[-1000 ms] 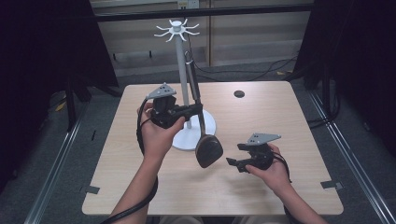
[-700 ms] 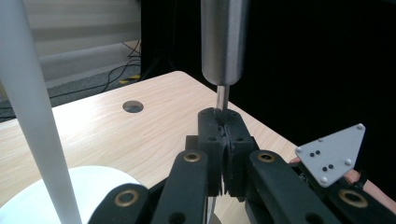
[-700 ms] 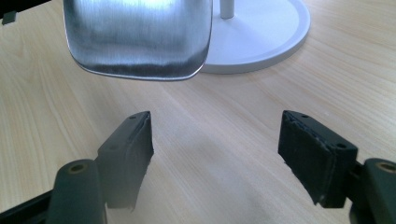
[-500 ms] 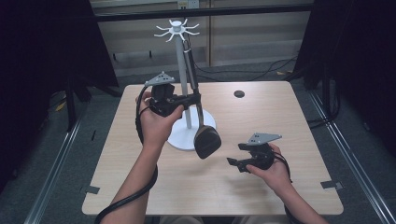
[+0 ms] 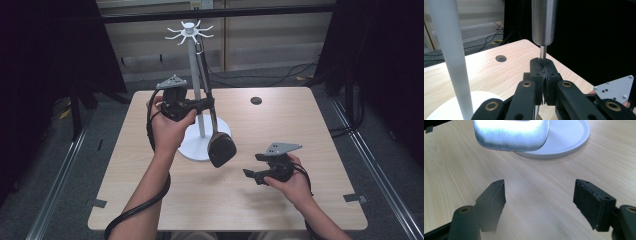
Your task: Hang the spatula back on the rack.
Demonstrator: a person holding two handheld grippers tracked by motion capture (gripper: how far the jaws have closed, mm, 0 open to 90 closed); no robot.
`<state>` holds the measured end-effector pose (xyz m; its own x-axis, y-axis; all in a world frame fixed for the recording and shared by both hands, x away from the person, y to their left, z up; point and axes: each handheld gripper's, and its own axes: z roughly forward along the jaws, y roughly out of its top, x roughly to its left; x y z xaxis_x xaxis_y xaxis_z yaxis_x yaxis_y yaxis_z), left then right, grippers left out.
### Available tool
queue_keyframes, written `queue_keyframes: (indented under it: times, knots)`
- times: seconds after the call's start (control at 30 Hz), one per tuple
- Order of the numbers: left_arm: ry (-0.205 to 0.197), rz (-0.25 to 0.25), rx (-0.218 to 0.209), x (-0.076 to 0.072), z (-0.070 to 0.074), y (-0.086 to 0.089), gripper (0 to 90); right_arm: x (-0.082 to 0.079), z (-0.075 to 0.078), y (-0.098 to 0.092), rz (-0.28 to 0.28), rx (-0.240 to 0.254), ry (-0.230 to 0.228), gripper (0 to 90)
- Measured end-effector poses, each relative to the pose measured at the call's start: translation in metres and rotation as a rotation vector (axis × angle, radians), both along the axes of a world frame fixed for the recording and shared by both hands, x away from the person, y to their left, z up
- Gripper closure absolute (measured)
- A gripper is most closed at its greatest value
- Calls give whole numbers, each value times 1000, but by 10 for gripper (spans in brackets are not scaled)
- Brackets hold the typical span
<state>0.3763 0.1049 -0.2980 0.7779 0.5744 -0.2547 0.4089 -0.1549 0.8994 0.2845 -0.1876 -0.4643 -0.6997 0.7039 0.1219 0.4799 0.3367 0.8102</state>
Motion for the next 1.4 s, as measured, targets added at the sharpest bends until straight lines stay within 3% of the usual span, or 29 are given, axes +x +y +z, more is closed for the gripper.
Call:
queue_keyframes:
  times: [1.4]
  knots:
    - [-7, 71, -16, 15, -9, 9, 843, 0, -2, -2, -3, -20, 9, 225]
